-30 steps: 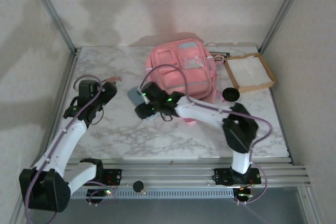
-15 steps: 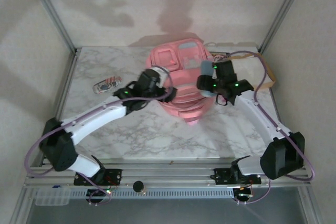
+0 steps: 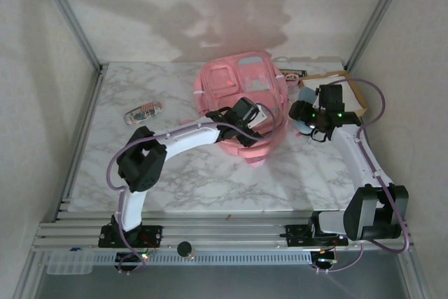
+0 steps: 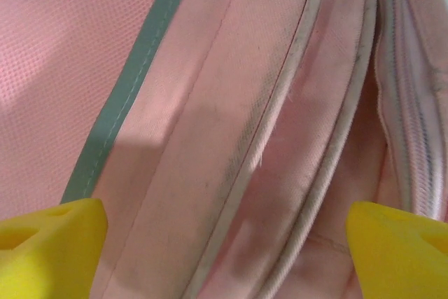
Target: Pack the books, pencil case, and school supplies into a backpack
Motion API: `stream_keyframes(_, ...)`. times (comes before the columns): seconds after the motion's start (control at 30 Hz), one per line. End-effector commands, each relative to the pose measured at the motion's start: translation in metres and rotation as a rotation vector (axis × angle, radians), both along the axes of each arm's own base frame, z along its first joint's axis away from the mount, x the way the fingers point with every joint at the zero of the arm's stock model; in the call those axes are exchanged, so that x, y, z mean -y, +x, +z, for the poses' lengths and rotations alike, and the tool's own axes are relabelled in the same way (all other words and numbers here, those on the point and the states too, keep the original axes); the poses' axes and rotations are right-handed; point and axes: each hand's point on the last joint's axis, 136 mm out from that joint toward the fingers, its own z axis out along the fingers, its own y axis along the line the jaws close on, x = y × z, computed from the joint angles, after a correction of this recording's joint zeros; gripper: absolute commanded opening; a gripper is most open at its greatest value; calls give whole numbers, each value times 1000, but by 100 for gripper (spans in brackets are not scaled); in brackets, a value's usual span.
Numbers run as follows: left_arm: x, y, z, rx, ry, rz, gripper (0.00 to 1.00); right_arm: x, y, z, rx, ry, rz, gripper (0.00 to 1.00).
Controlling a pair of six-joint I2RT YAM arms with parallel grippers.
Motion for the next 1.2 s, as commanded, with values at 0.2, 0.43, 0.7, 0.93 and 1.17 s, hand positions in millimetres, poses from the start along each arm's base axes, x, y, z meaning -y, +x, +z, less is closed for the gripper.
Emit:
stream_keyframes(0.2,-12,50,7,57,26,43,56,-2,1,0,13,11,18,77)
stream_keyframes(0.43,-18,72,29,68,-59,49,0,-4,0,-7,-31,10,34,76)
stream_keyframes(0.7,-54,80,100,121,-207,306,0,-23,-10,-26,-103,36,94,75)
stream_keyframes(0.93,-77,83,168,171,-407,557,0,-56,-39,-36,-160,34,188,75)
stream_keyframes(1.17,-57,58,192,55,-551,597,0,-122,-45,-55,-188,37,370,73)
